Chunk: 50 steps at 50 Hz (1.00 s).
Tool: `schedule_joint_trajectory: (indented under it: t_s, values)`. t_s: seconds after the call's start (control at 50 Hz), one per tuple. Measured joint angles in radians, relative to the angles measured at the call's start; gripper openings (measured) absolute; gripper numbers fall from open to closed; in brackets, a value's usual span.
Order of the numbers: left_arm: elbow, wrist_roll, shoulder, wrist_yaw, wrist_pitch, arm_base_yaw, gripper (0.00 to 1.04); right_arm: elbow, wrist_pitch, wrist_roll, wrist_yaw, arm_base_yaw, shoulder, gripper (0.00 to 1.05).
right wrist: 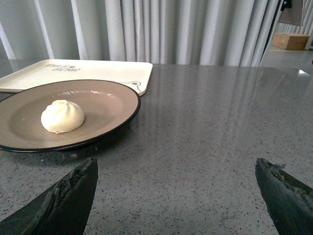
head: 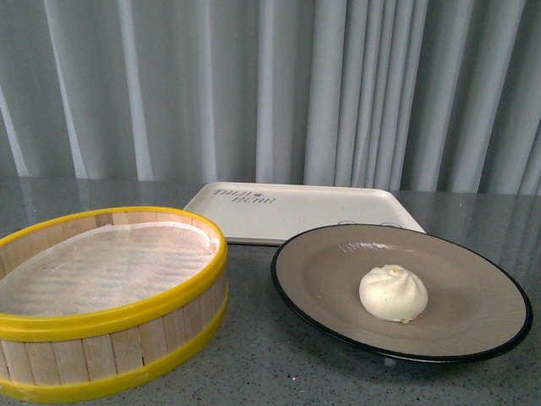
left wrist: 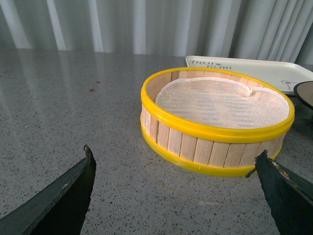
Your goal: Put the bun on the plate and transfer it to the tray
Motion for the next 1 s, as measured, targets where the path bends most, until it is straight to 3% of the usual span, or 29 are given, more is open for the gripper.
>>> schedule_joint_trajectory:
  t_s: [0.48,0.5,0.56,0.58,0.62,0.68,0.84,0.94,1.0]
  values:
    - [0.000,0.000,0.000,0.000,0.000,0.000,0.98,0.000,0.000,0.000,0.000,0.000,0.000,0.96]
    - [0.000,0.000,0.000,0.000,0.000,0.000,0.98,0.002,0.000,-0.004,0.063,0.019,0.015,0.96]
    - [0.000,0.000,0.000,-0.004,0.000,0.000,0.98,0.046,0.117,-0.097,0.450,0.141,0.193,0.96]
    - [0.000,0.000,0.000,-0.002,0.000,0.000,0.98,0.068,0.160,-0.141,0.518,0.160,0.257,0.96]
    - [0.000,0.000,0.000,0.001,0.000,0.000,0.98,0.106,0.218,-0.224,0.553,0.173,0.349,0.96]
    - [0.000,0.000,0.000,0.000,0.000,0.000,0.98,0.164,0.266,-0.364,0.513,0.184,0.464,0.96]
    - [0.000,0.000,0.000,0.000,0.000,0.000,0.98,0.279,0.152,-0.719,0.312,0.243,0.596,0.96]
    - [0.000,0.000,0.000,0.000,0.000,0.000,0.98,0.333,0.091,-0.851,0.228,0.286,0.650,0.96]
    - [0.000,0.000,0.000,0.000,0.000,0.000,0.98,0.361,0.147,-0.951,0.173,0.303,0.718,0.96]
